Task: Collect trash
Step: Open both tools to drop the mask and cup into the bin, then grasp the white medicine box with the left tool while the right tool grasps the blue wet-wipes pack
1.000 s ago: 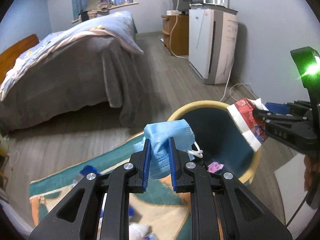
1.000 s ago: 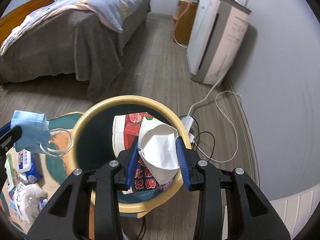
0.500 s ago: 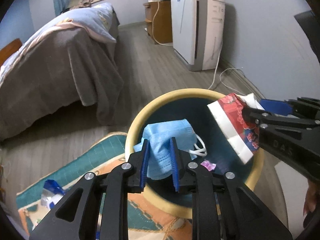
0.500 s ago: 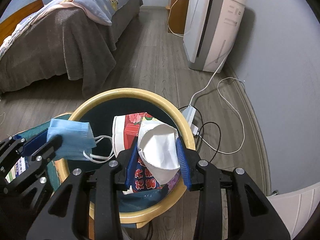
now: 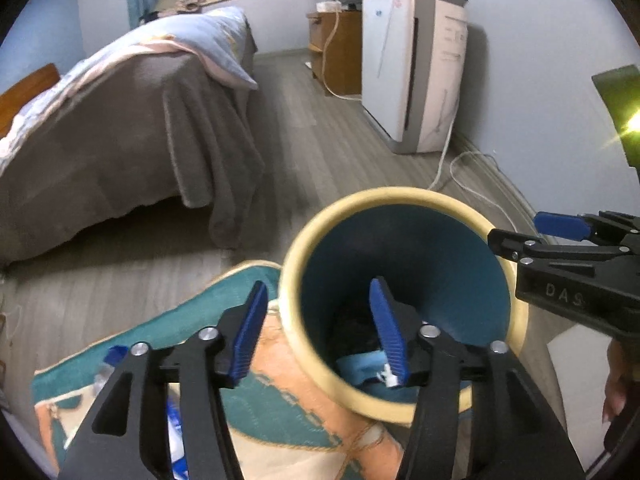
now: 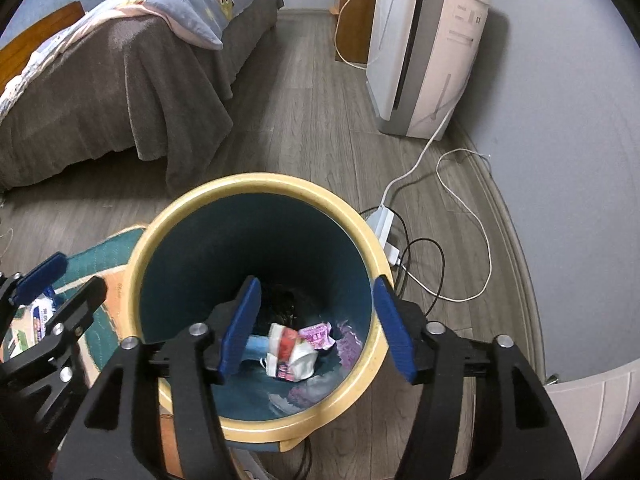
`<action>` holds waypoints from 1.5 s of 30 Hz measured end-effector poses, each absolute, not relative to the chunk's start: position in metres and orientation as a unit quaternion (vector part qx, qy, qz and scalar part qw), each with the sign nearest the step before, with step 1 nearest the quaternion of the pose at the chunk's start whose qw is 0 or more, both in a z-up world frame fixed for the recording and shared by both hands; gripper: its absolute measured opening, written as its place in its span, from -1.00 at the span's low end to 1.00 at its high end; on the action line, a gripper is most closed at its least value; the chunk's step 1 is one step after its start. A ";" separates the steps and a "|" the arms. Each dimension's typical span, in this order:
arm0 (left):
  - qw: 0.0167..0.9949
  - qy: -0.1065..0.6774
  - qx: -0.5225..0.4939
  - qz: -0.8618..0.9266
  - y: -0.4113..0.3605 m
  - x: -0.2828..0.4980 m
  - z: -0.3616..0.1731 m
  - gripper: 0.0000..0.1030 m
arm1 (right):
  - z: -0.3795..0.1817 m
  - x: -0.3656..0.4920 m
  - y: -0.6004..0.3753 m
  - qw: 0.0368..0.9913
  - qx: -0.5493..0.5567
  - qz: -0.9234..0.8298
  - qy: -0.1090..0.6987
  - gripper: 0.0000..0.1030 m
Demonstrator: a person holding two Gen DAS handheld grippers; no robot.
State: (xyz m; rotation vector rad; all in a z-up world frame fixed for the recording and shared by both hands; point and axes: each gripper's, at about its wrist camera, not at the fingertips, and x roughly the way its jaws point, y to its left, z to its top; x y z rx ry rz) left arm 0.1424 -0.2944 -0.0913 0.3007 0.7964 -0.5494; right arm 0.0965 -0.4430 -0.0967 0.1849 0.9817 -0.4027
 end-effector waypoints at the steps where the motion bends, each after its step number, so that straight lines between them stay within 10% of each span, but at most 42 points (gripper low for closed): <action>1: 0.878 0.377 0.140 -0.258 -0.288 0.141 -0.086 0.26 | -0.093 0.096 -0.441 0.861 0.086 -0.191 0.464 0.26; 12: 0.904 0.361 0.118 -0.195 -0.213 0.117 -0.044 0.77 | -0.051 0.092 -0.400 0.888 0.057 -0.163 0.426 0.89; 45: 0.928 0.367 0.053 -0.022 0.041 0.070 -0.015 0.84 | -0.026 0.121 -0.170 0.908 -0.069 -0.015 0.414 0.89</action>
